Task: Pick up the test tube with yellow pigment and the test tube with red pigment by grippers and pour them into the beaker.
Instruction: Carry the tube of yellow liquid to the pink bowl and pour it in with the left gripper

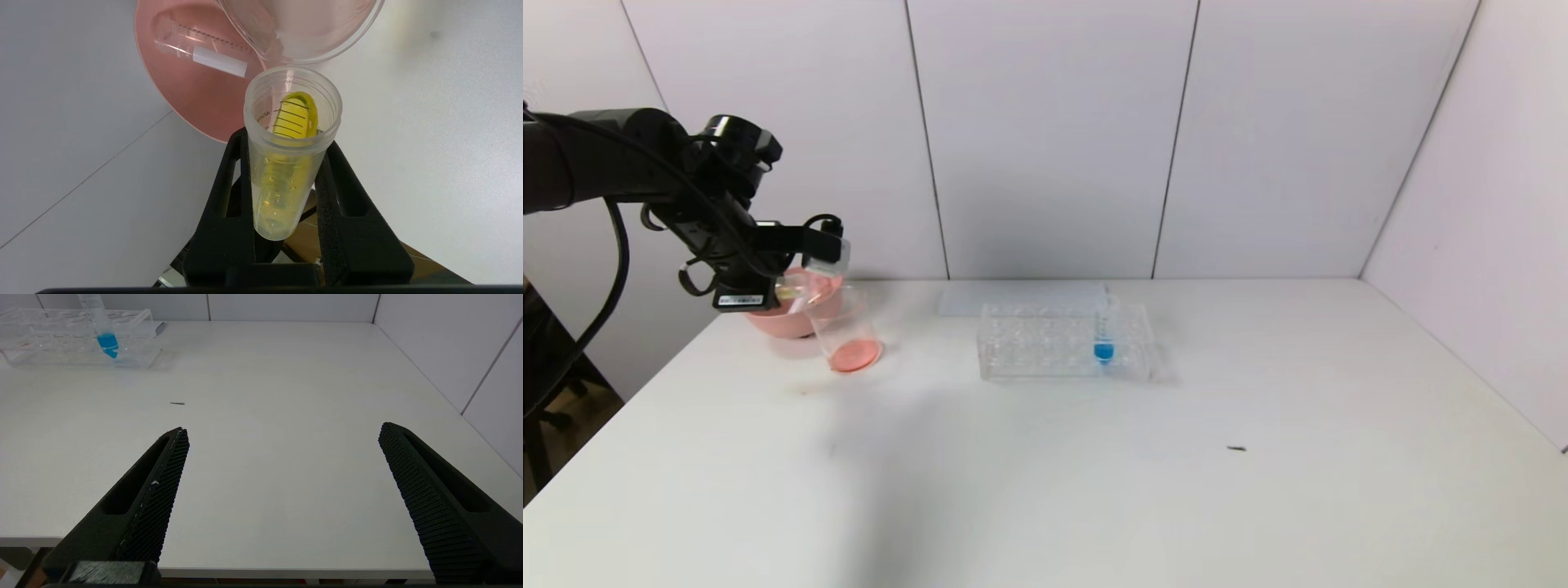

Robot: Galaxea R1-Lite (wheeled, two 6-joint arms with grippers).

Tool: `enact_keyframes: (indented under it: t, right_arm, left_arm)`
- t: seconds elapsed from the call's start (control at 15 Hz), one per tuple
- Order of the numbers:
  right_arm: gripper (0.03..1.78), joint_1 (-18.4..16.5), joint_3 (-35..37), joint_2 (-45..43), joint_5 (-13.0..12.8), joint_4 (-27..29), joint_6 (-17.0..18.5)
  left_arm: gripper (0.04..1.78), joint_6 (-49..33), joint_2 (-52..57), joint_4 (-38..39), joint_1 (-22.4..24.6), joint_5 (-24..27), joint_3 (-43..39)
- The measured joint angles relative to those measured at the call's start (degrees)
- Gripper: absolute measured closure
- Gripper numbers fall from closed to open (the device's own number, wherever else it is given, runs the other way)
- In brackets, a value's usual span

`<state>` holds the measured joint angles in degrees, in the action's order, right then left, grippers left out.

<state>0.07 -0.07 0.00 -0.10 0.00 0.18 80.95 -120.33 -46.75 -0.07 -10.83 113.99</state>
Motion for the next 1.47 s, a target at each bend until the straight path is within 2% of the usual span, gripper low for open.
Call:
enact_keyframes:
  t: [0.2, 1.07, 1.47]
  right_arm:
    - [0.11, -0.02, 0.0, 0.0, 0.0, 0.0, 0.0]
    - [0.11, 0.0, 0.0, 0.0, 0.0, 0.0, 0.0]
    - [0.11, 0.0, 0.0, 0.0, 0.0, 0.0, 0.0]
  left_arm:
    - [1.37, 0.0, -0.67, 1.24, -0.61, -1.99, 0.0]
    - [1.37, 0.0, -1.19, 1.58, -1.66, -3.0, 0.0]
    - [1.37, 0.11, -1.24, 1.57, -2.12, -5.07, 0.0]
